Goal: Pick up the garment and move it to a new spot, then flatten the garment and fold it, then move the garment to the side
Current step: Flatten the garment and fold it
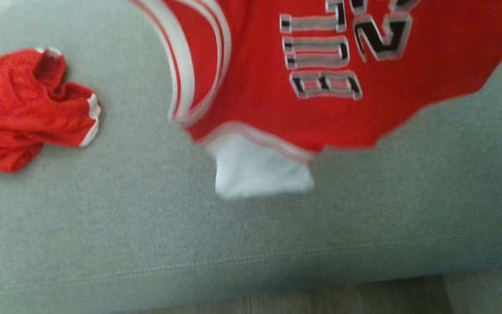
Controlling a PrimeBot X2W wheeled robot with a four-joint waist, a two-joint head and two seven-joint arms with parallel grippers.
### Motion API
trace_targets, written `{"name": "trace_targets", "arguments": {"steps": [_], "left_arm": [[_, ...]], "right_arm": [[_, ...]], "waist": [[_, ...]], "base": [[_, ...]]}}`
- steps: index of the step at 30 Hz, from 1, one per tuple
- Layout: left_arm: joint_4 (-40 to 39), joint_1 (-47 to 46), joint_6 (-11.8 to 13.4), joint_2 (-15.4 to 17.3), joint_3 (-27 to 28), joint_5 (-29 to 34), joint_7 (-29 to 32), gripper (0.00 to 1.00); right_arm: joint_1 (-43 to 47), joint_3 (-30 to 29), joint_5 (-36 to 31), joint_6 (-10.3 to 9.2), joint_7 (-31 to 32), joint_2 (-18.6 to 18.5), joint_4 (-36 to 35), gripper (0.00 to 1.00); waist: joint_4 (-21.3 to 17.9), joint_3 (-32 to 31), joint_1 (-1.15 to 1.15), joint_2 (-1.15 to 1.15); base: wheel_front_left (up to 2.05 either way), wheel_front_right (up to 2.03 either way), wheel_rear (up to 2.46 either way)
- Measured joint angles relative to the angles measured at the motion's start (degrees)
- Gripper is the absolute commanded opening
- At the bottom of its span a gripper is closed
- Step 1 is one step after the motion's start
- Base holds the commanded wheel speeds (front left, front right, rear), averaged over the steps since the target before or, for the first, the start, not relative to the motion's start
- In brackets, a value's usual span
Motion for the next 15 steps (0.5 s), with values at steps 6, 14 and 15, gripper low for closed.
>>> {"name": "trace_targets", "arguments": {"steps": [6,14,15], "left_arm": [[12.4,-10.0,6.4,-4.4,-0.5,6.7,-4.9,0.00],[6.0,-16.3,17.3,-7.2,4.0,11.9,-6.6,0.00],[3.5,-15.9,17.3,-7.2,4.3,11.9,-6.6,0.00]], "right_arm": [[-10.2,-0.4,-9.3,0.01,-14.9,5.5,10.3,0.00],[-21.0,-7.8,-22.0,0.01,-32.4,7.8,18.3,0.00],[-21.6,-8.1,-23.2,0.01,-33.4,7.8,18.9,0.00]], "waist": [[0.0,8.0,0.01,0.00],[0.3,16.5,0.01,0.00],[0.5,17.7,0.01,0.00]], "base": [[0.00,0.00,0.00],[0.00,0.00,0.00],[0.00,0.00,0.00]]}}
